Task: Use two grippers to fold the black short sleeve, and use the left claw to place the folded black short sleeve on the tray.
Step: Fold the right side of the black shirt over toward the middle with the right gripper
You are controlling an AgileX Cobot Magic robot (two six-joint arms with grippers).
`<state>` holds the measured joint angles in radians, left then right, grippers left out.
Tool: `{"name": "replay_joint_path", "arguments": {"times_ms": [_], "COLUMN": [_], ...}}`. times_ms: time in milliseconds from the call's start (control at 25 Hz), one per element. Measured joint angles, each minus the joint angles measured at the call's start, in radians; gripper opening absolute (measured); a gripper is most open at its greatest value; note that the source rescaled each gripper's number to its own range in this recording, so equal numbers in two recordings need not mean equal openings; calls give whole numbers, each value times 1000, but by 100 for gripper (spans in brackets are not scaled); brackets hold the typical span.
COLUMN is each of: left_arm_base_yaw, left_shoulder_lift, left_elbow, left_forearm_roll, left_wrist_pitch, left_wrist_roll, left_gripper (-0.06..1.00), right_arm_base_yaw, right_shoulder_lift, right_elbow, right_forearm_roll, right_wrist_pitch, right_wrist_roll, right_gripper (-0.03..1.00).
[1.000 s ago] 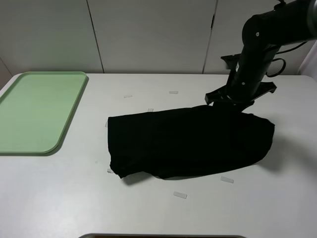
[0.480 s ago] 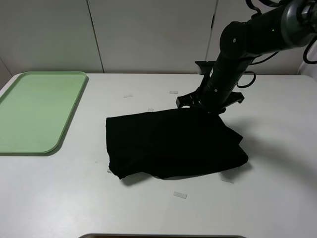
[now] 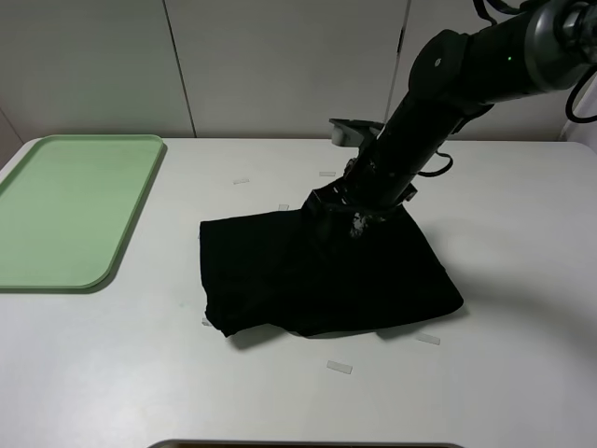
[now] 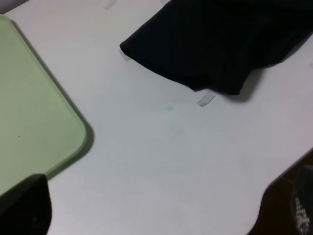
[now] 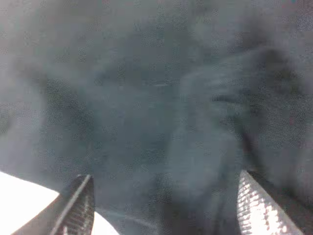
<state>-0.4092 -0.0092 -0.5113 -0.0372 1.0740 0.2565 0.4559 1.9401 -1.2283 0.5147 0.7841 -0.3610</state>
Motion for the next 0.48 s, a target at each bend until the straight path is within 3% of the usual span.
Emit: {"name": "replay_joint_path", "arguments": {"times_ms": [120,240,320,480], "left_arm_base_yaw": [0,0,0,0], "left_shoulder_lift": [0,0,0,0], "left_elbow": [0,0,0,0], "left_forearm_roll": [0,0,0,0], "left_wrist_pitch": [0,0,0,0], "left_wrist_roll": [0,0,0,0], "left_gripper": [98,98,98,98], "right_arm_base_yaw": [-1,-8,-15,-20], "right_shoulder_lift": [0,-3,-16,-68], "right_elbow": [0,0,0,0], "right_forearm_roll": [54,13,-83,-337], "right_wrist_pitch": [35,35,31,15], "right_wrist_roll": [-188,-252,-240,-83], "right_gripper": [66,67,67,67]}}
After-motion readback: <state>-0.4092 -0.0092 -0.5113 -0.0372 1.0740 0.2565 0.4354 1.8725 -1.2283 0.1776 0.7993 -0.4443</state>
